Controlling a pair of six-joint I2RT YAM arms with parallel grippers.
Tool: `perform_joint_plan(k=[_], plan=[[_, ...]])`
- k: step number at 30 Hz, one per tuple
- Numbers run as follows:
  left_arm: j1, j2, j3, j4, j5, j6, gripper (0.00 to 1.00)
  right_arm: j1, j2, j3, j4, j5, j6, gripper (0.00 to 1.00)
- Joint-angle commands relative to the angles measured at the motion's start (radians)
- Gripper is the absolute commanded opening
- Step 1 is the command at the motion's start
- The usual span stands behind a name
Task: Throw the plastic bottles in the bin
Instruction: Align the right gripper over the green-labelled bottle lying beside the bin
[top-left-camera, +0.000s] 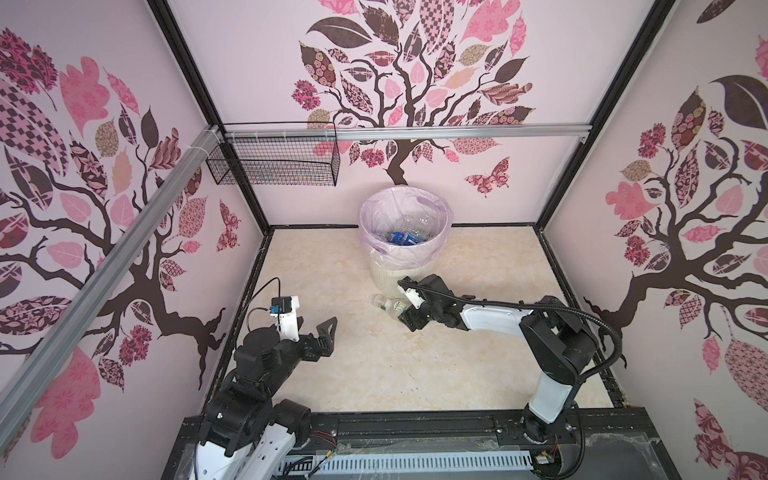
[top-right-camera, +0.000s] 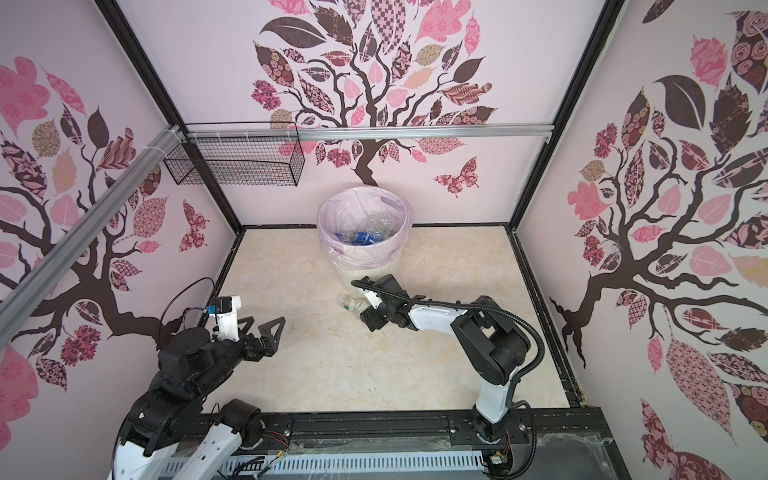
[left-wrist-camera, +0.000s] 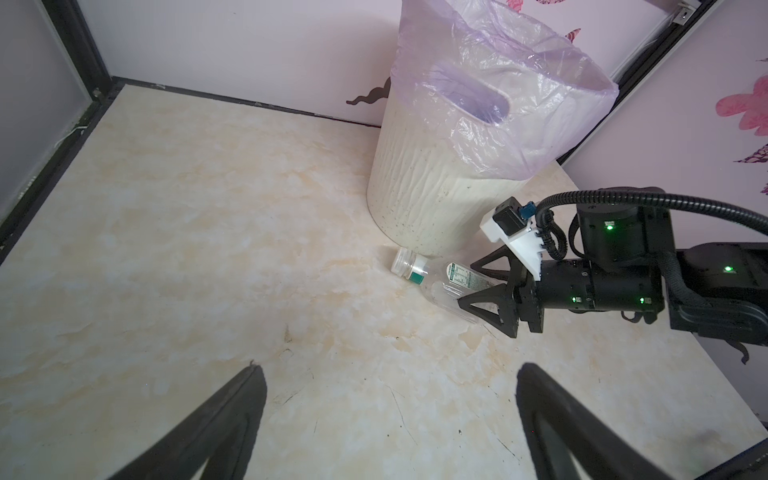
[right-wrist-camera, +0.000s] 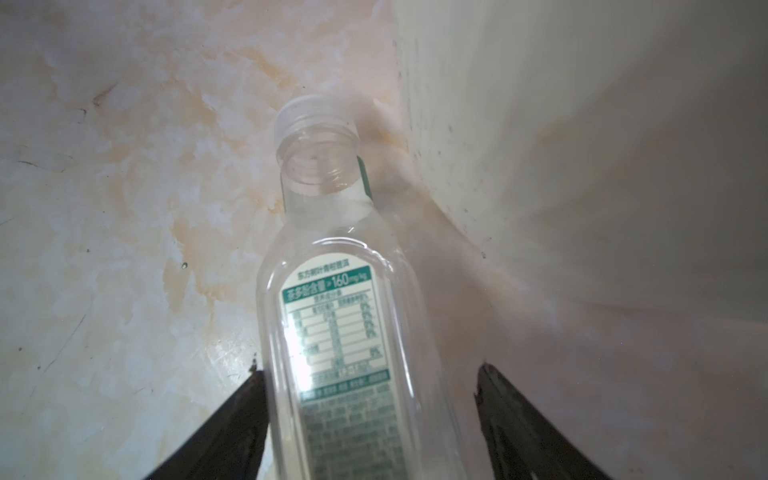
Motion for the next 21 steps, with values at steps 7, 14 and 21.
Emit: perform_joint_plan(k=[7,14,21], plan=[[-0.002,-0.007,-0.023,0.015,-0.001,0.002,0.98,0.031,0.012,0.024,-0.083,0.004,-0.007,0.63],[-0.002,-0.006,-0.025,0.017,-0.004,0.002,0.98,0.066,-0.166,-0.106,-0.185,0.058,0.096,0.58],[-0.002,0.001,-0.024,0.021,0.005,0.001,0.98,0.09,-0.404,-0.269,-0.345,0.113,0.266,0.57]])
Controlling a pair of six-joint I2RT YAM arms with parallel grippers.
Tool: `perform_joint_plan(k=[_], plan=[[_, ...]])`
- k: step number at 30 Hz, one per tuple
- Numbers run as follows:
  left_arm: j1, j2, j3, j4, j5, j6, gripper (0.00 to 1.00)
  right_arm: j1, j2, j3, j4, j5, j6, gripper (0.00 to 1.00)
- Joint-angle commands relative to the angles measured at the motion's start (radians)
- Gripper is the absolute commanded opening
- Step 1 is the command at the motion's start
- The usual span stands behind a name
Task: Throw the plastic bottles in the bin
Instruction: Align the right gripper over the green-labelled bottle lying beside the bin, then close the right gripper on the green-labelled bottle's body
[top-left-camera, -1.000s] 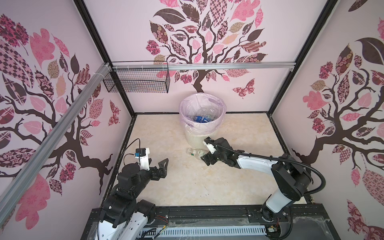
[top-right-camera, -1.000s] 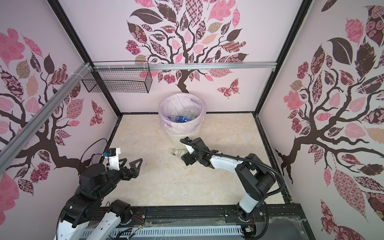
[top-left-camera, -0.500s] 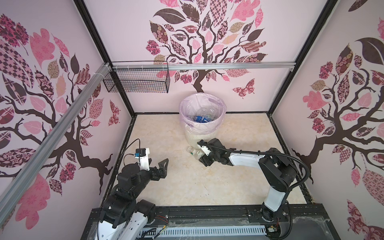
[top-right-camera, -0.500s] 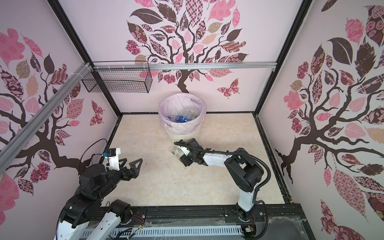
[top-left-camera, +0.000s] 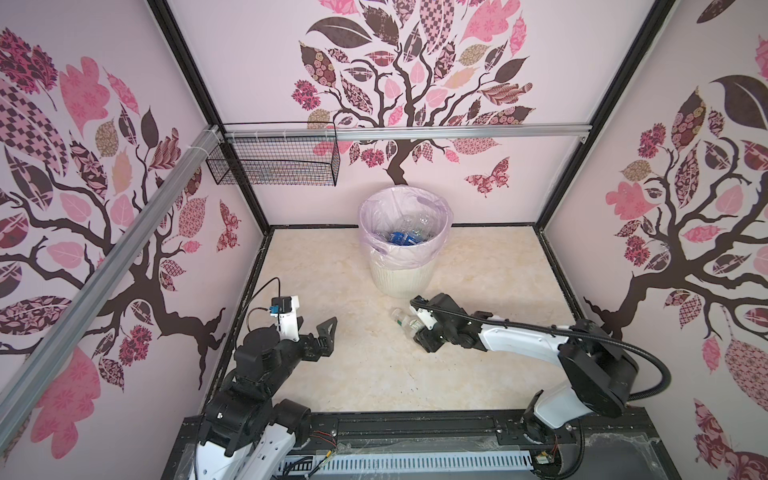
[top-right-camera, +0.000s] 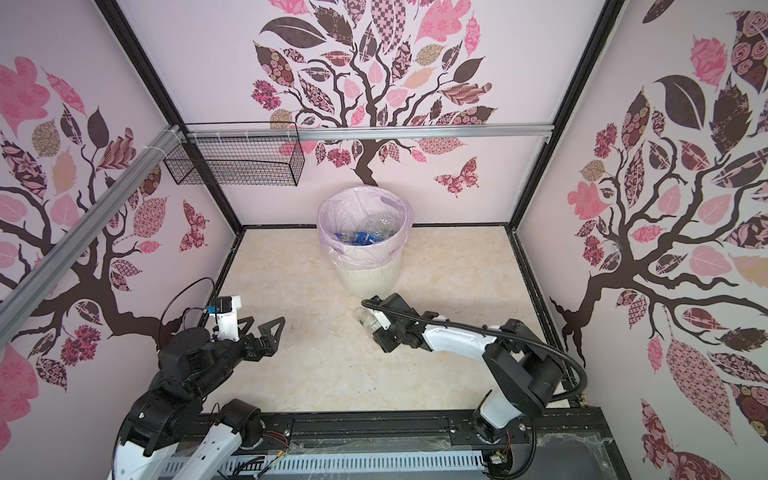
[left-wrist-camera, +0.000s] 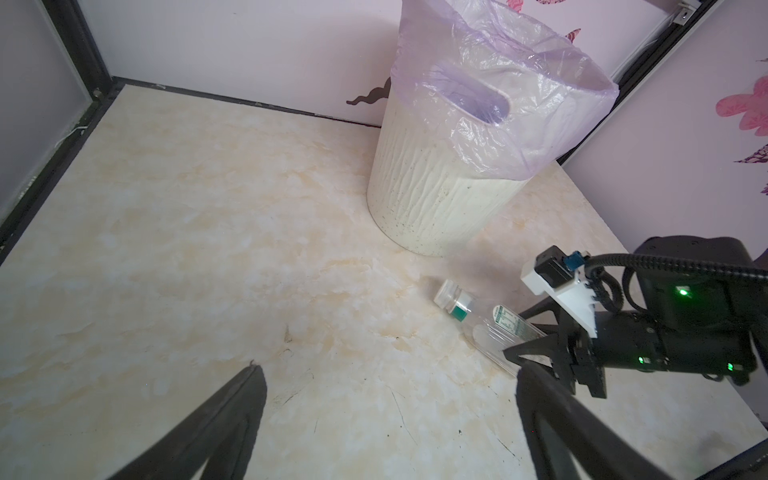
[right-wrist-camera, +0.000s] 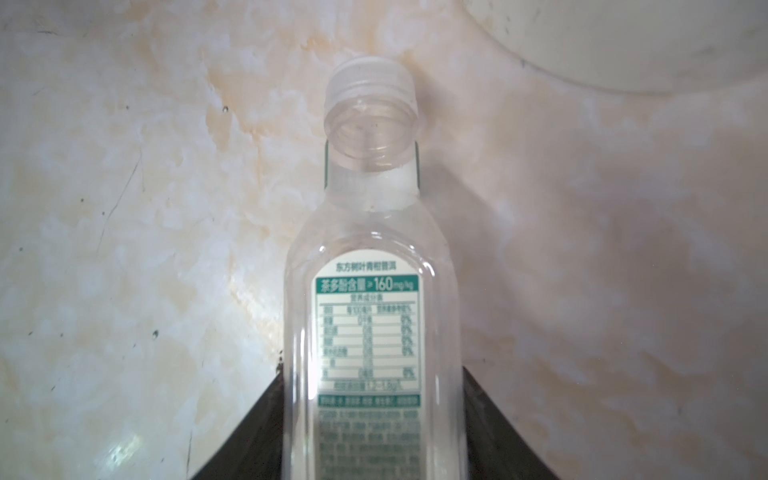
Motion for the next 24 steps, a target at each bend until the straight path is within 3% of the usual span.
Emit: perform_joint_plan(k=[1,4,10,14,24], plan=[[-0.002,0.002,-0.025,0.021,0.006,0.002,0.98,0.007,-0.103,-0.043,-0.134,0.036,0.115,0.57],[-0.002,0.005,-0.025,0.022,0.007,0.002,0.98,0.007,-0.128,-0.053,-0.202,0.04,0.152,0.61],[-0.002,-0.004,-0.025,0.019,0.006,0.002,0.98,0.007,-0.041,-0.013,-0.277,0.021,0.173,0.69],[-0.002,-0.009,-0.027,0.018,0.006,0.002,0.98,0.007,0.004,0.02,-0.307,0.027,0.173,0.79],[-0.004,-0.009,-0.025,0.016,0.004,0.002,0.98,0.007,0.102,0.194,-0.348,0.064,0.113,0.78]])
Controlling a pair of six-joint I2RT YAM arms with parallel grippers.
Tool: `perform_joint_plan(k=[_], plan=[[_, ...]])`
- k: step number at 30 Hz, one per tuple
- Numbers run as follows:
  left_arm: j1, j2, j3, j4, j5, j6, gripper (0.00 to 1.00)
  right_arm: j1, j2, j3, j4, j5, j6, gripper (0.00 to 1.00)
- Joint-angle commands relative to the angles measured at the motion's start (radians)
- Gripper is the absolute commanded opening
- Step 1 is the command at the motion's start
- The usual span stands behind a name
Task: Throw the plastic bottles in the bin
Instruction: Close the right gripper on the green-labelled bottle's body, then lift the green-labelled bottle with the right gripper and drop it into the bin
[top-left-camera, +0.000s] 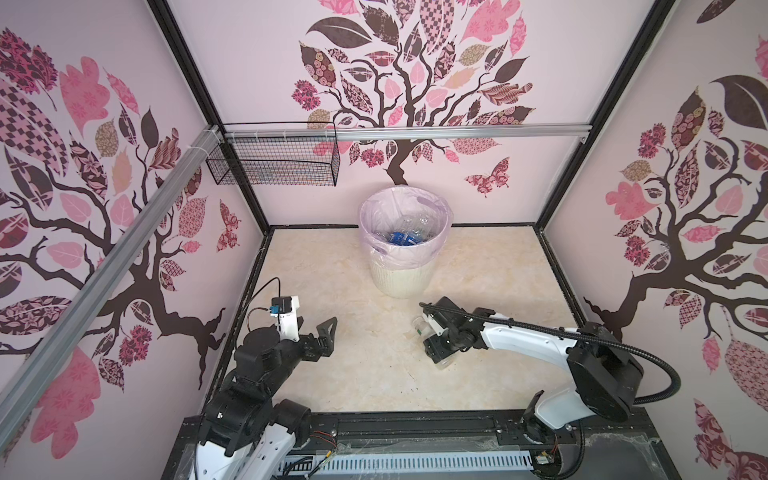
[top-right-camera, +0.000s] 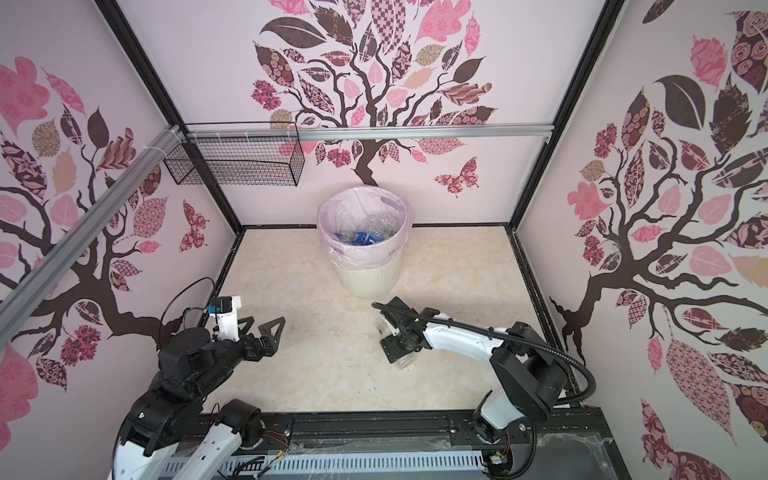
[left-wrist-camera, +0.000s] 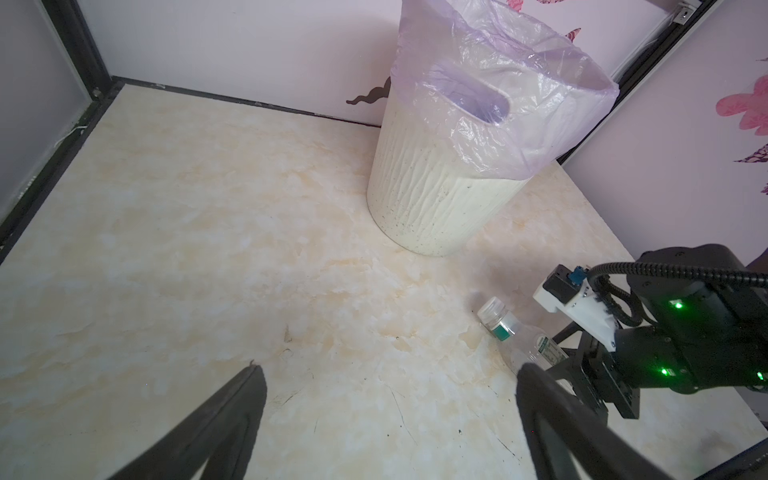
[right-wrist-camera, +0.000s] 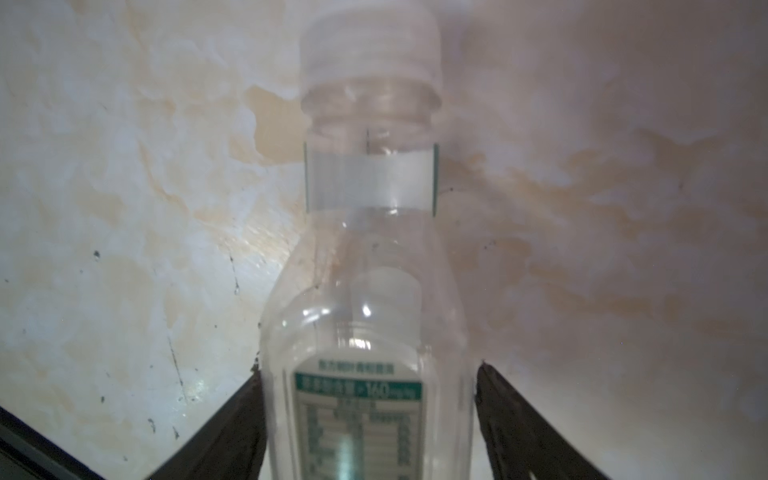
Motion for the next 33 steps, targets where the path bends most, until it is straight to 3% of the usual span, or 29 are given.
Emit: perform_joint_plan(k=[1,8,13,21,25,33], plan=[[-0.004,-0.009,-0.025,0.017,0.003,0.001,0.98,0.003,0.056,0.062,-0.046,0.033,-0.031,0.78],[-0.006,-0.013,-0.024,0.015,-0.003,0.0,0.98,0.003,0.148,0.083,-0.049,0.057,-0.033,0.77],[-0.007,-0.007,-0.025,0.015,0.0,0.001,0.98,0.003,0.119,0.057,-0.046,0.061,-0.018,0.76],[-0.007,-0.006,-0.025,0.016,0.001,0.001,0.98,0.003,0.052,0.054,-0.076,0.082,0.001,0.59],[-0.007,-0.006,-0.026,0.017,0.002,0.001,0.98,0.004,-0.035,0.054,-0.094,0.087,0.012,0.48],[-0.009,-0.005,-0.025,0.015,-0.004,0.0,0.97,0.003,-0.45,-0.003,-0.064,0.049,0.033,0.46]])
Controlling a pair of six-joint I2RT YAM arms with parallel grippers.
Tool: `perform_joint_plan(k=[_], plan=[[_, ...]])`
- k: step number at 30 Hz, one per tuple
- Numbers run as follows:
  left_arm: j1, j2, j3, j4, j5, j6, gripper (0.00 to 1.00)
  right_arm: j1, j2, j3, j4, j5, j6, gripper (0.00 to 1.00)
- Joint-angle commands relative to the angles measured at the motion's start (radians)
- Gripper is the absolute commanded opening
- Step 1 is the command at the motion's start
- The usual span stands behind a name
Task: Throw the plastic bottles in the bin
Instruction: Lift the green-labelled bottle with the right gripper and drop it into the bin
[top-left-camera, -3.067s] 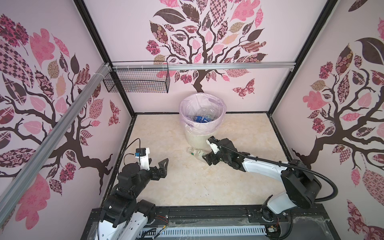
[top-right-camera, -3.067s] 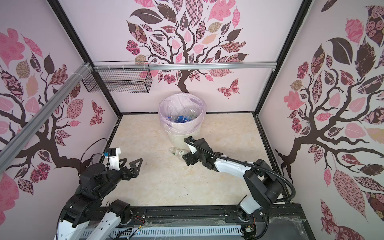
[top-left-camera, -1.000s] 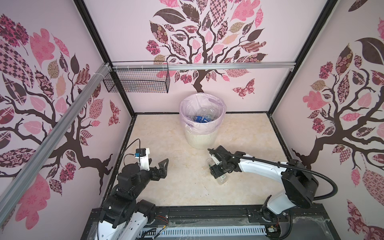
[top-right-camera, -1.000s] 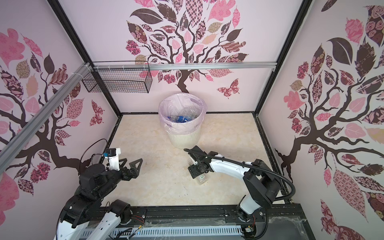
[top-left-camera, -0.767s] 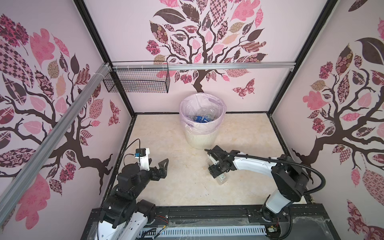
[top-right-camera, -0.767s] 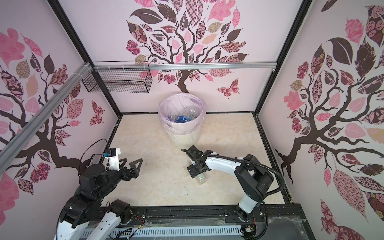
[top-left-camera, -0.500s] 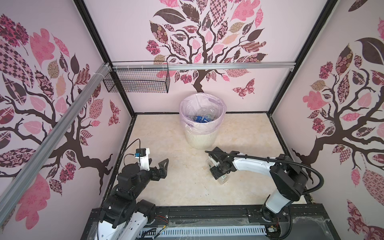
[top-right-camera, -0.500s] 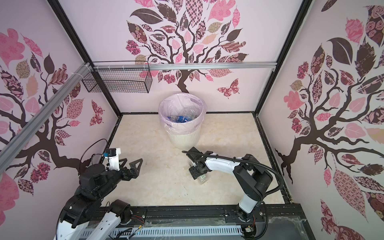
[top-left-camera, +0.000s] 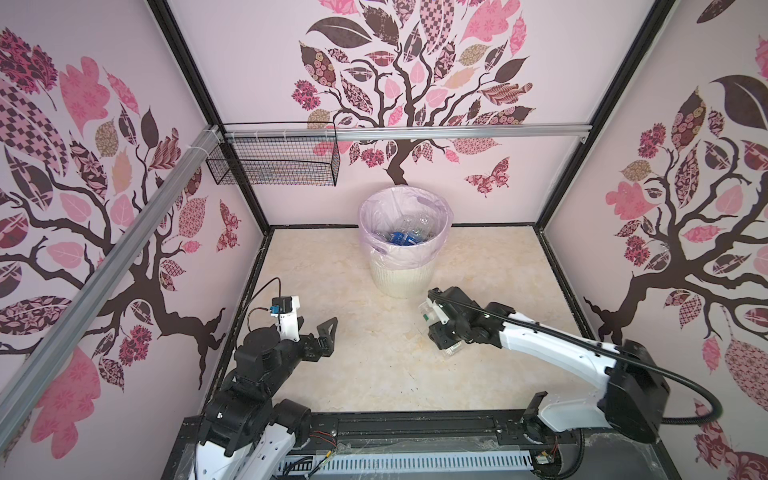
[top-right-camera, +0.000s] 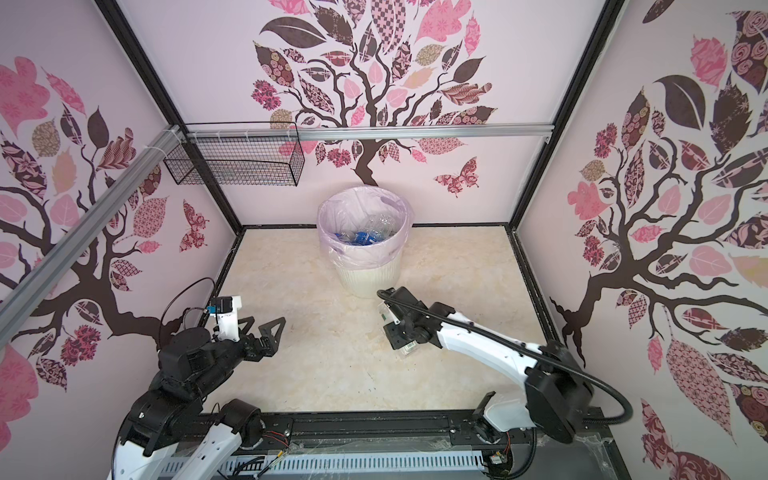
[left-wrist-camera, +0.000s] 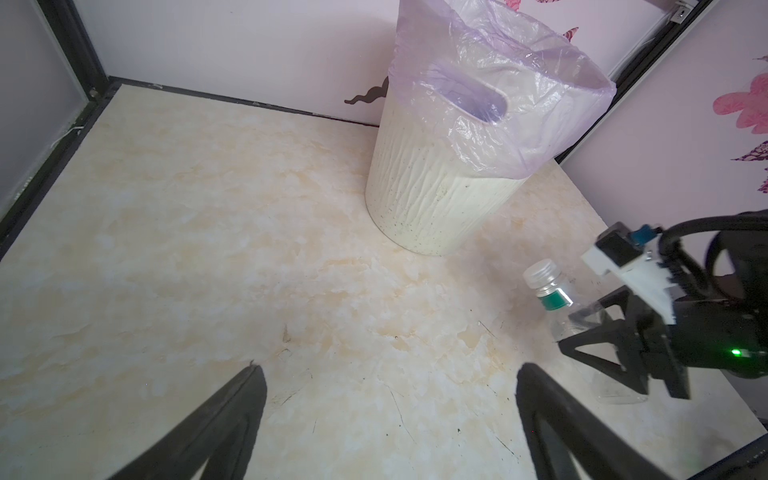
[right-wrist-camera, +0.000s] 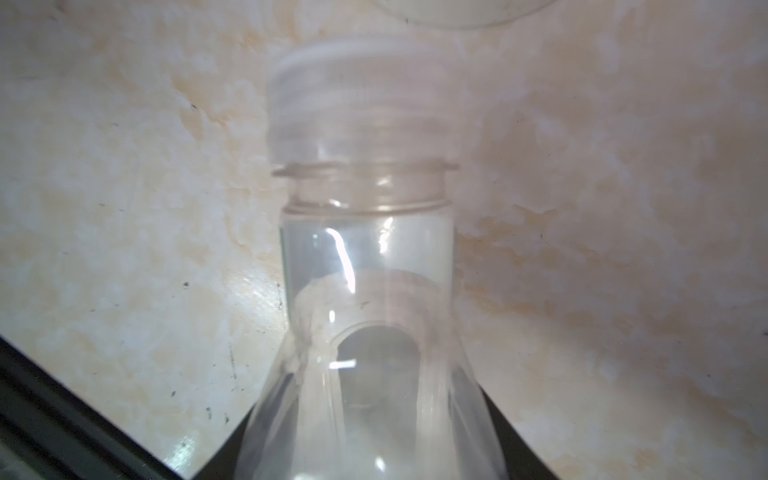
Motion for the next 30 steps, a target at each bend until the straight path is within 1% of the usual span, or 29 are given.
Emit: perform_joint_plan(k=[1,3,5,7,9,12,15,17,18,19,21,22,23,24,25,26,27,28,29,30], plan=[[-0.003,-0.004,-0.025,0.016,-0.004,0.0,0.97,0.003,-0.219,-0.027,0.009,0.0,0.019,0.45],[-0.003,-0.001,-0.026,0.017,-0.004,0.0,0.97,0.003,-0.36,-0.055,0.036,0.014,0.021,0.45],[-0.003,0.006,-0.025,0.017,-0.003,0.002,0.97,0.003,-0.51,-0.087,0.081,0.024,0.014,0.48],[-0.005,0.011,-0.024,0.017,-0.002,0.001,0.97,0.003,-0.616,-0.09,0.106,0.05,0.002,0.48],[-0.005,0.016,-0.025,0.017,-0.002,0.001,0.97,0.004,-0.667,-0.065,0.124,0.086,-0.014,0.48],[-0.005,0.019,-0.025,0.016,-0.003,0.002,0.97,0.003,-0.637,0.02,0.153,0.138,-0.063,0.47],[-0.005,0.022,-0.025,0.017,-0.001,0.002,0.97,0.003,-0.495,0.146,0.222,0.189,-0.145,0.47],[-0.005,0.021,-0.024,0.017,-0.001,0.003,0.97,-0.001,-0.334,0.268,0.286,0.234,-0.203,0.46],[-0.005,0.019,-0.024,0.015,0.0,0.004,0.97,-0.012,-0.257,0.33,0.315,0.229,-0.222,0.46],[-0.005,0.016,-0.025,0.016,-0.004,0.002,0.97,-0.043,-0.162,0.412,0.341,0.186,-0.222,0.46],[-0.005,0.009,-0.025,0.015,-0.007,0.002,0.97,-0.133,0.05,0.58,0.352,0.052,-0.168,0.45],[-0.005,0.007,-0.026,0.015,-0.009,0.002,0.97,-0.171,0.164,0.695,0.33,-0.005,-0.134,0.45],[-0.006,0.006,-0.027,0.015,-0.009,0.001,0.97,-0.201,0.286,0.833,0.269,-0.067,-0.112,0.49],[-0.006,0.006,-0.026,0.015,-0.01,0.001,0.97,-0.212,0.387,0.966,0.188,-0.107,-0.109,0.56],[-0.006,0.006,-0.025,0.014,-0.011,0.0,0.97,-0.213,0.492,1.121,0.086,-0.134,-0.122,0.68],[-0.006,0.006,-0.025,0.013,-0.012,0.0,0.97,-0.213,0.576,1.247,-0.008,-0.172,-0.13,0.75],[-0.008,0.004,-0.024,0.012,-0.013,0.0,0.98,-0.213,0.629,1.35,-0.076,-0.191,-0.136,0.79],[-0.009,0.003,-0.026,0.011,-0.016,0.0,0.98,-0.213,0.667,1.428,-0.143,-0.2,-0.141,0.81],[-0.011,0.002,-0.026,0.012,-0.018,0.0,0.98,-0.213,0.679,1.462,-0.183,-0.197,-0.146,0.83],[-0.011,0.002,-0.027,0.014,-0.018,-0.001,0.98,-0.213,0.67,1.454,-0.193,-0.189,-0.154,0.84]])
